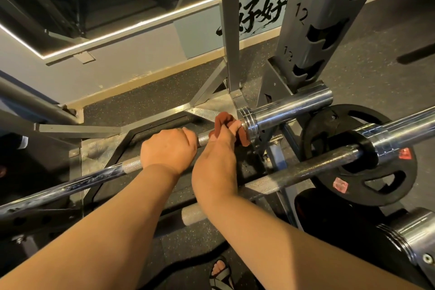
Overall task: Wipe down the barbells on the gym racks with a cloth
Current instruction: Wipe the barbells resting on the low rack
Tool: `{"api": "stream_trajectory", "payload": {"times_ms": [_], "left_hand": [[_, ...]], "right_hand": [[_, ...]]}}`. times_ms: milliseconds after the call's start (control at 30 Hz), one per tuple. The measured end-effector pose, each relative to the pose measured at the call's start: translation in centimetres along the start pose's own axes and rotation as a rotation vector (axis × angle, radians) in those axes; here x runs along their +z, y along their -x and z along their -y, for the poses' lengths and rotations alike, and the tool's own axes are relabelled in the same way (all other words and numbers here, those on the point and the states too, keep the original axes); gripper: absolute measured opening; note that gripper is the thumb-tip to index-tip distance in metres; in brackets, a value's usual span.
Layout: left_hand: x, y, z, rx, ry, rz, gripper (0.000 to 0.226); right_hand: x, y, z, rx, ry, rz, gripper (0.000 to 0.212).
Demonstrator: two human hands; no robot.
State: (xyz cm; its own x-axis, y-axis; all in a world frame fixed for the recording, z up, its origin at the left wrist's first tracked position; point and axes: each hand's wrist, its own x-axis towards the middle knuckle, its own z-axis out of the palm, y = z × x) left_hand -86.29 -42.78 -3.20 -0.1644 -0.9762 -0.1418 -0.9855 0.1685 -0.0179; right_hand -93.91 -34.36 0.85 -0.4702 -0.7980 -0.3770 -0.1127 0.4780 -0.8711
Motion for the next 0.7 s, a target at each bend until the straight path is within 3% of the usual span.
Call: {"api": "stream_trajectory", "payload": {"times_ms": [133, 233, 300, 367, 467, 567, 700], "left_hand": [[-0.1, -0.2, -0.1, 0.006, -0.023, 0.046, 0.045], [-0.1, -0.2, 0.0, -0.005, 0.007, 0.032, 0.05], [-0.3, 0.0, -0.1, -0.004, 0.016, 0.029, 0.051], [-0.5, 0.1, -0.3, 0.006, 0.009, 0.043, 0.047], [-0.4, 0.0, -0.1, 0.006, 0.011, 0.039, 0.047], [0.2, -0.2, 0.0, 0.017, 0.015, 0.012, 0.046], [0.5, -0.4, 0.1, 0.027, 0.033, -0.016, 0.048]], "right_hand": [[-0.4, 1.8, 0.5, 0.012, -0.02, 0.166, 0.048], [-2.4, 1.4, 2.0, 0.061, -0.136, 0.098, 0.029], [-3.6, 0.0, 3.3, -0.054, -0.145, 0.01, 0.028], [-3.8, -1.6, 3.5, -0.275, -0.003, -0.061, 0.033], [-3.4, -3.5, 0.8, -0.453, 0.461, 0.141, 0.047], [-3.1, -4.9, -2.3, -0.615, 0.839, 0.205, 0.036], [-2.0, -6.3, -0.8, -0.544, 0.946, 0.138, 0.027]]}}
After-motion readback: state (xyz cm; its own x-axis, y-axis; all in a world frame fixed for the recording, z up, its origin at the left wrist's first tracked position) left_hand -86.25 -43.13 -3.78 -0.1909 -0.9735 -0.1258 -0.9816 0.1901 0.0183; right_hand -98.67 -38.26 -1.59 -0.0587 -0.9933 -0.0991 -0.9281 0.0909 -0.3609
